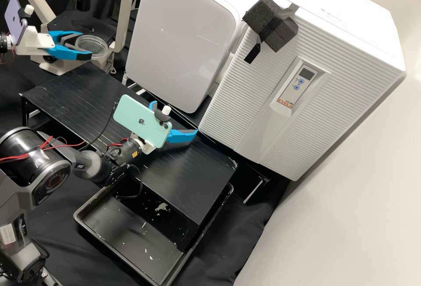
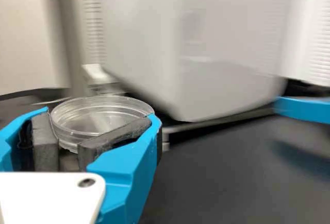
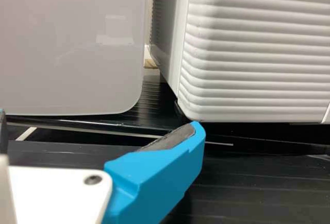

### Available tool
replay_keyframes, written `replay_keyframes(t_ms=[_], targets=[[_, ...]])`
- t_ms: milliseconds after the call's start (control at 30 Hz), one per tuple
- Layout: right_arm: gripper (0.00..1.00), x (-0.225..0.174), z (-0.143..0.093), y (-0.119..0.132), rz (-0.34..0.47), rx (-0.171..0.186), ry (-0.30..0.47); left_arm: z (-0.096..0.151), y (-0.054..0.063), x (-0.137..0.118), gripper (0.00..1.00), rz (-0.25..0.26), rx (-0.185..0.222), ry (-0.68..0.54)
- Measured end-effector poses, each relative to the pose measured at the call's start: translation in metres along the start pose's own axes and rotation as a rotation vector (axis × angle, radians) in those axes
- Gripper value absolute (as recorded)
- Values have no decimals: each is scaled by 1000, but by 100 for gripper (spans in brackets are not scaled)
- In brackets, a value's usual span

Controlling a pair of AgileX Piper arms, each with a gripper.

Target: Place the petri dish on the bench

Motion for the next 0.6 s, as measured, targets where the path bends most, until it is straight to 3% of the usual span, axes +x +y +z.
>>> replay_keyframes(t_ms=[367,600], targets=[[100,0,0,0,0,0,0,74,-21,1,0,-92,119,-343],[100,0,0,0,0,0,0,96,-29,23,0,-123,140,-421]])
